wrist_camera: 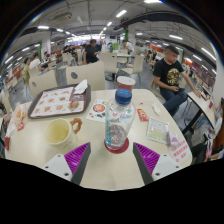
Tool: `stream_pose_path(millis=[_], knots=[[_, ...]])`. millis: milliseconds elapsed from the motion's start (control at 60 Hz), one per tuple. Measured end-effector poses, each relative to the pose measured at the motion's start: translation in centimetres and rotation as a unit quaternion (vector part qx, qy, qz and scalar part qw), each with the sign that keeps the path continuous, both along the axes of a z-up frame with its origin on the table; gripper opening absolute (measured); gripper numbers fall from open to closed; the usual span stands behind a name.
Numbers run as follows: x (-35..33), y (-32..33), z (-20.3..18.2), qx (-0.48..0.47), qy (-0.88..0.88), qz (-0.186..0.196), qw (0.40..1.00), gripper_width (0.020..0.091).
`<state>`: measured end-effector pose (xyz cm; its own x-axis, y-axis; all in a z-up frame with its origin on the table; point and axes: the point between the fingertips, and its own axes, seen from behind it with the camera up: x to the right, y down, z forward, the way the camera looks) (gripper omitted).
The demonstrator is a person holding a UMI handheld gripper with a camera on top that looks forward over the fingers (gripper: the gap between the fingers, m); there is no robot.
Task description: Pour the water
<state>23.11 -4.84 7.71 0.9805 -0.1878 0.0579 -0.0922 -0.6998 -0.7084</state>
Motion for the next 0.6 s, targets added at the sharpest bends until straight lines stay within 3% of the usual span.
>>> stream_pose_path(millis=[267,600], knots=[[-7.2,-7.5,6.8,-0.016,-0.003,-0.006,1.000,0.0849],[-11.6,-10.2,9.0,-0.010,0.003,0.031,0.999,0.0848]])
